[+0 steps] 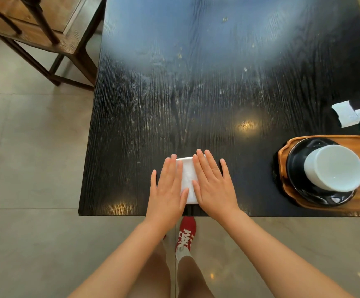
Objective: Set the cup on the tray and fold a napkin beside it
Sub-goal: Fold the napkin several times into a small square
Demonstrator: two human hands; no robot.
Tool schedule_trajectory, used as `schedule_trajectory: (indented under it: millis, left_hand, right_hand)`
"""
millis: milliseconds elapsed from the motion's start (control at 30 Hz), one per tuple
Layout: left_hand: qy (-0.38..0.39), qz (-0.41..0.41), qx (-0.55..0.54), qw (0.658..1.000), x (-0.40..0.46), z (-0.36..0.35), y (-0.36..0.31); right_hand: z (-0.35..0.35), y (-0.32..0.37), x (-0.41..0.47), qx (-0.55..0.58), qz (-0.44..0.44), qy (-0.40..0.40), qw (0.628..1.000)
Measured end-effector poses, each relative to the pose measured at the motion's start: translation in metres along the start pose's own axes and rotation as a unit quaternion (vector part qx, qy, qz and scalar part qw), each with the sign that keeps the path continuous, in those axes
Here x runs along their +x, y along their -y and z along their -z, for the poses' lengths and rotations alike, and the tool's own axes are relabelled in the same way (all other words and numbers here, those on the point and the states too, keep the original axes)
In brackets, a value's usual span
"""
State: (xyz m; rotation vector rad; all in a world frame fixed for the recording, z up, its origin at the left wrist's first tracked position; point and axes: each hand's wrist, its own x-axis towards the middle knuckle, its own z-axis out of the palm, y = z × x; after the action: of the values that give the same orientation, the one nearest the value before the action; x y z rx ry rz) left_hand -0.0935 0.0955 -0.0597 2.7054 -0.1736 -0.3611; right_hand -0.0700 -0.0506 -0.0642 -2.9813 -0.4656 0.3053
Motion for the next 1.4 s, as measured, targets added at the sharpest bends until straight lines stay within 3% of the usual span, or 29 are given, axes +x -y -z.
schedule_trajectory:
  millis: [67,133,333,567,700,867,1033,1133,1267,1333,1400]
  left_hand:
    - [-0.061,0.087,-0.123,0.987,-0.011,0.005,-0.007]
    - [-0.121,0.186,-0.211,0.952,-0.015,0.01,-0.016]
    - [-0.067,0.287,-0.323,0.899,0.006,0.026,-0.016]
    - [-0.014,0.284,-0.354,0.891,0.013,0.03,-0.005]
    - [-0.053,0.229,-0.35,0.907,0.009,0.032,-0.006]
    - [-0.016,0.225,-0.47,0.853,0.002,0.04,-0.003]
    - [0.056,0.161,-0.546,0.82,-0.007,0.049,0.004]
    - [0.102,0.15,-0.58,0.794,-0.013,0.054,0.009]
    - [0.182,0.139,-0.639,0.734,-0.019,0.064,0.019]
    - [0.191,0.143,-0.642,0.729,-0.021,0.069,0.02]
    - [0.169,0.155,-0.621,0.749,-0.023,0.072,0.017]
  right_hand:
    - [-0.001,0.001,-0.005,0.003,-0.006,-0.006,1.0]
    - [-0.003,0.002,-0.007,0.007,-0.007,-0.007,1.0]
    - [-0.003,0.002,-0.007,0.008,-0.009,-0.003,1.0]
    - [-0.002,0.001,-0.007,0.006,-0.005,-0.002,1.0]
    - [-0.002,0.001,-0.007,0.014,-0.009,-0.008,1.0]
    - [0.001,0.006,-0.014,0.076,-0.074,-0.043,0.993]
    - [0.015,0.012,-0.026,0.294,-0.207,-0.109,0.927]
    - [0.024,0.012,-0.035,0.419,-0.243,-0.071,0.872]
    - [0.04,-0.002,-0.046,0.64,-0.262,0.051,0.72]
    - [0.045,-0.007,-0.052,0.663,-0.261,0.071,0.698]
    - [0.05,-0.009,-0.056,0.657,-0.264,0.058,0.703]
